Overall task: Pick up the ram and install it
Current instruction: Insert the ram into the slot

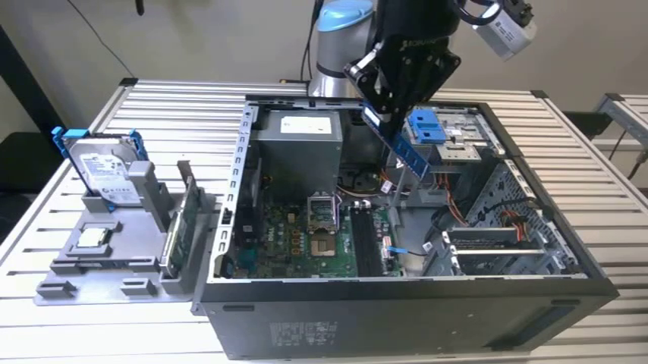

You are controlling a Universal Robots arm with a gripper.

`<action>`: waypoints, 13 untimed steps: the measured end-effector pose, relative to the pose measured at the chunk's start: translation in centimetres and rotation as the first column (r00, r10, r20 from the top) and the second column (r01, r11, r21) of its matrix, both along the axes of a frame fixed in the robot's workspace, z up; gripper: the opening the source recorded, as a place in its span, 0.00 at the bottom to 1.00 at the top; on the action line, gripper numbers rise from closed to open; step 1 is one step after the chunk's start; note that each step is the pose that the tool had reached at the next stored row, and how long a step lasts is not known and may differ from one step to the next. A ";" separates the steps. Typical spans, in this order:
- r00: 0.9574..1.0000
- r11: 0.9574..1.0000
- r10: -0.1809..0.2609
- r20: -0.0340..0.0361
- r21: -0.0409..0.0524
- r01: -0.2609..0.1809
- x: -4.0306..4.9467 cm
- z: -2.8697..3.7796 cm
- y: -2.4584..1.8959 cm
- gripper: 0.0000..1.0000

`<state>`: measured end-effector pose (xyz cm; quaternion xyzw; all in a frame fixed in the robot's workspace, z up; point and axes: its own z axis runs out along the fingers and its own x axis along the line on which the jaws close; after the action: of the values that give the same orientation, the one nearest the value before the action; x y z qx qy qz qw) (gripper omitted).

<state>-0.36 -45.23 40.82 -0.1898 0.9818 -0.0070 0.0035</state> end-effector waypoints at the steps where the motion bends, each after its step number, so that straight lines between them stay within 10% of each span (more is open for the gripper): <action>1: 1.000 1.000 -0.005 -0.001 0.000 0.005 0.00 -0.03 0.00 0.14; 13: 0.998 0.998 -0.056 -0.005 -0.006 0.056 0.07 -0.48 0.00 0.14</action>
<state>-0.29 -45.23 40.34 -0.1623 0.9867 -0.0095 0.0001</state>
